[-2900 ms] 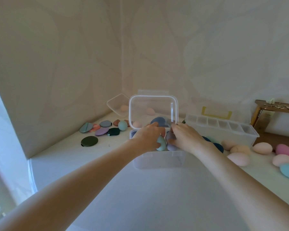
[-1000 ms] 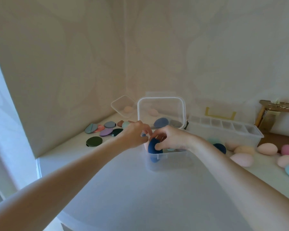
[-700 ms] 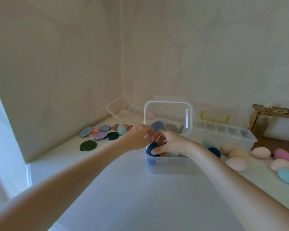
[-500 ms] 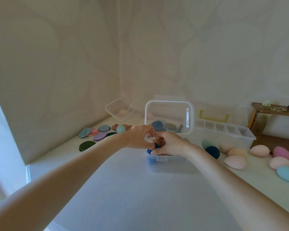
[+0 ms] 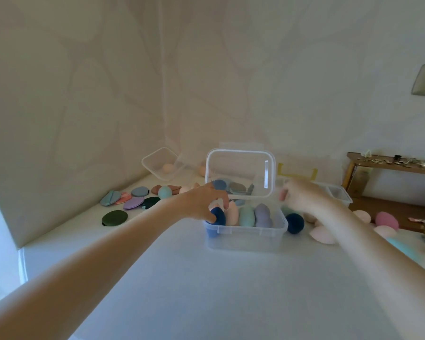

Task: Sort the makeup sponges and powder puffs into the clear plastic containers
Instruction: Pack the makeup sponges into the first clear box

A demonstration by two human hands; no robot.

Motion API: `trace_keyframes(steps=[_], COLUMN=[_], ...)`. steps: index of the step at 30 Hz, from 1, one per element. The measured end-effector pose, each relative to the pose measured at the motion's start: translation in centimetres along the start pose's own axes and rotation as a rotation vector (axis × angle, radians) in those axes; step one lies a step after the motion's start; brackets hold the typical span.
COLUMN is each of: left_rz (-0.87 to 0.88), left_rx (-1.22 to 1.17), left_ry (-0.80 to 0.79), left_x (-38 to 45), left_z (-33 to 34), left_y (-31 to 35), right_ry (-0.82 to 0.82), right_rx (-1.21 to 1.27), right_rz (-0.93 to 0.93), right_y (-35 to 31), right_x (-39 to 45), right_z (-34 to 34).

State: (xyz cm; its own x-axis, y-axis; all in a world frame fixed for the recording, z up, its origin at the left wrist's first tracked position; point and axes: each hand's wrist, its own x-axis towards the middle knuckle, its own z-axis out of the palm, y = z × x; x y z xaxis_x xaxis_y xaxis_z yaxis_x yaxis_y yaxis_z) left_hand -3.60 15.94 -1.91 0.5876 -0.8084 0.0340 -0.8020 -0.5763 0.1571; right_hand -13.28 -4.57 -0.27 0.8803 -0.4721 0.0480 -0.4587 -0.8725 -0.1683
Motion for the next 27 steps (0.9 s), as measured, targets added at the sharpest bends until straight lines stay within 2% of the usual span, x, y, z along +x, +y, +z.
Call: trace_keyframes(steps=[2,5,7,10,12,14,16,18,22,27], left_rz=[-0.001,-0.028,-0.043,-0.062,-0.080,-0.095,-0.104,-0.111,-0.128,-0.107], left_rx=[0.036,0.058,0.058,0.053,0.037,0.027,0.027,0.032,-0.006,-0.062], left_ry=[-0.004,0.004,0.009,0.016,0.024,0.043,0.064,0.072,0.100,0.132], left_x=[0.1,0.3,0.4,0.5,0.5,0.6,0.6,0.5,0.6,0.6], left_z=[0.1,0.2,0.3,0.3,0.5,0.6,0.8,0.9,1.2,1.2], left_y=[0.2,0.4,0.4,0.4,0.3,0.3,0.5,0.7,0.8,0.8], right_ry=[-0.169,-0.168,-0.068,0.254,0.364,0.241,0.050,-0.039,-0.056,-0.161], right_rx=[-0.073,0.077,0.135,0.141,0.284,0.600,0.725,0.684,0.574,0.430], right_rz=[0.032,0.002,-0.003,-0.030,-0.083,-0.128,-0.115,-0.088,-0.050,-0.119], right_y=[1.5,2.1,1.7,0.9,-0.6,-2.6,-4.3,-5.1,-5.2,-5.9], right_x=[-0.2,-0.3,-0.6,-0.6,-1.2,-2.1,-2.4,-2.4,-2.0,-2.1], right_z=[2.0,4.2,3.8,1.0,-1.2,-2.1,-1.0,1.0,3.3,3.2])
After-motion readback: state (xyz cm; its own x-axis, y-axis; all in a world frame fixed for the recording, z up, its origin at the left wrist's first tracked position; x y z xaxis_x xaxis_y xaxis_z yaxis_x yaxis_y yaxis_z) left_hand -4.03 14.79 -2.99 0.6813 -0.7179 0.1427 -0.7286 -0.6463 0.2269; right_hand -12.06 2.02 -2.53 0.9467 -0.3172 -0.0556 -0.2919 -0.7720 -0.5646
